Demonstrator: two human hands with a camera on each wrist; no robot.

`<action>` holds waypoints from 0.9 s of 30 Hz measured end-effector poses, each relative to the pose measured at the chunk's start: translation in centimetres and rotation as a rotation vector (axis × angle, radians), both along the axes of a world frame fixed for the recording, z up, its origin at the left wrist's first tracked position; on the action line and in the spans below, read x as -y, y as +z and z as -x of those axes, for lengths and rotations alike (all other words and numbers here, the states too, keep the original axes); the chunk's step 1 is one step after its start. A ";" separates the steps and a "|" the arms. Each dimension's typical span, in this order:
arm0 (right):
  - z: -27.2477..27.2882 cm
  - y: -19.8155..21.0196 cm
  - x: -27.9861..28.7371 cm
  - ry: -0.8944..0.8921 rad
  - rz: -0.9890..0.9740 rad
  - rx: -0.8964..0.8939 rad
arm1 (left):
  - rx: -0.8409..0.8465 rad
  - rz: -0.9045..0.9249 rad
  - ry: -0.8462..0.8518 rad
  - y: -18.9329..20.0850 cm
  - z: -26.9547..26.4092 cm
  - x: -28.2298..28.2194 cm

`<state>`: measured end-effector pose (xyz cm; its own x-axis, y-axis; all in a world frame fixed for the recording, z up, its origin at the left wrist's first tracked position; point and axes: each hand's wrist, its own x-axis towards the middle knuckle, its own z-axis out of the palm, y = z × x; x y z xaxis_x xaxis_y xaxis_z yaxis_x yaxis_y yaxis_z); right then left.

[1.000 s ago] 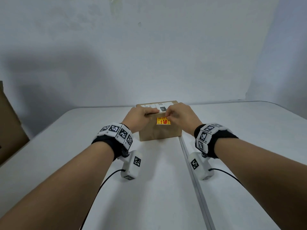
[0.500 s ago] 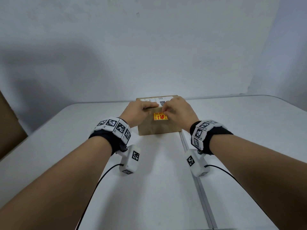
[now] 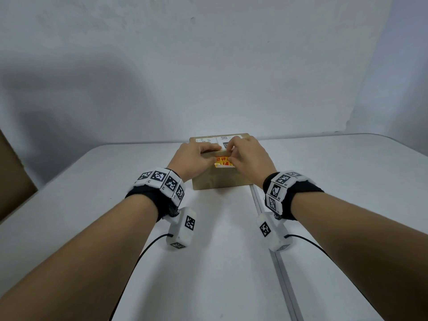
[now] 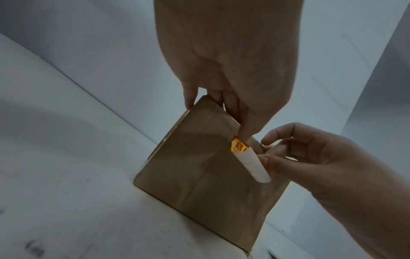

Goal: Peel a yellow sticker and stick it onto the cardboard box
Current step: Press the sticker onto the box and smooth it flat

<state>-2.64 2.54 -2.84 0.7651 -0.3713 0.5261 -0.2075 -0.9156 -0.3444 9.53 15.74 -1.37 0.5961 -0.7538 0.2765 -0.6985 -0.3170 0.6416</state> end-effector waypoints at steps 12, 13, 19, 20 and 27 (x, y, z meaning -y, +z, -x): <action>-0.2 -0.2 -0.1 -0.043 -0.008 -0.022 | 0.109 0.038 0.051 -0.5 0.8 0.2; -0.2 -0.2 -0.2 -0.043 -0.005 -0.020 | 0.124 0.043 0.064 -0.6 0.9 0.2; -0.2 -0.2 0.0 -0.032 0.004 -0.019 | 0.148 0.036 0.101 -0.9 1.2 0.4; -0.2 -0.3 0.0 -0.020 0.009 -0.017 | 0.152 0.030 0.104 -0.8 1.2 0.4; -0.1 0.0 0.5 0.015 0.003 -0.024 | 0.167 0.016 0.125 -0.6 1.5 0.3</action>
